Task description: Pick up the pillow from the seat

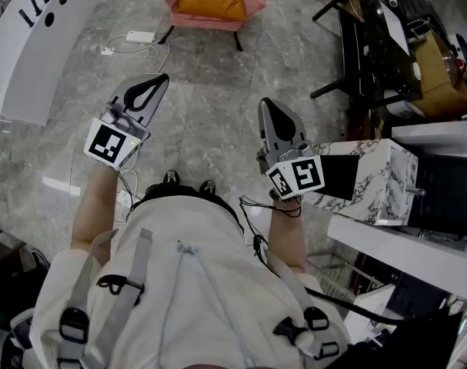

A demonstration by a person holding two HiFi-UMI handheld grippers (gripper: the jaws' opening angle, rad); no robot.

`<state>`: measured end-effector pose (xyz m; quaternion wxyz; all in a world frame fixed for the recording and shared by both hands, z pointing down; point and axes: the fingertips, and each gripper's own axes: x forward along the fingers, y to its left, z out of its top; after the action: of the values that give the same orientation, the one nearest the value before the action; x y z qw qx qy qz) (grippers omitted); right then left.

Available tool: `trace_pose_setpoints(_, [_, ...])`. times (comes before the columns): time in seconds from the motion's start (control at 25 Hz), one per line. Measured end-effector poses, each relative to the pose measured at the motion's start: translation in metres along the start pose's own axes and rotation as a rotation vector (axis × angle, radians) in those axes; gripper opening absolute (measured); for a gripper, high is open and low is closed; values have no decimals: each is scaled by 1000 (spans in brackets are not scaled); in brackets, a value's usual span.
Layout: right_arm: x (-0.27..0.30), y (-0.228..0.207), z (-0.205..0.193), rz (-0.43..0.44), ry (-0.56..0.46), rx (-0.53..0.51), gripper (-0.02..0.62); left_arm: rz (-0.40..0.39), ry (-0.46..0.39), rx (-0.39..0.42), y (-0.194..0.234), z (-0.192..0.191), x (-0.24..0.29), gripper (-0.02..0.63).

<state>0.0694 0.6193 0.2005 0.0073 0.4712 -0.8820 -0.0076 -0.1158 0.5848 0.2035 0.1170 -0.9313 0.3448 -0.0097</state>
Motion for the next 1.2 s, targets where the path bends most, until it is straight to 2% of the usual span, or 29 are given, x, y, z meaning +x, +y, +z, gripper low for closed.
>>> trace_pose_setpoints(0.28, [-3, -2, -10, 11, 5, 7, 15, 11, 6, 18, -3, -2, 1, 8])
trace_pose_setpoints(0.48, [1, -15, -31, -53, 91, 64, 15, -5, 22, -41, 5, -1, -5, 8])
trace_pose_setpoints(0.8, [12, 0, -37, -48, 93, 88, 15, 53, 13, -39, 27, -8, -26, 8])
trace_pose_setpoints(1.0, [21, 5, -37, -65, 99, 74, 17, 17, 1, -60, 35, -17, -31, 8])
trace_pose_setpoints(1.2, [26, 9, -39, -80, 105, 74, 17, 18, 13, -100, 44, -24, -34, 9])
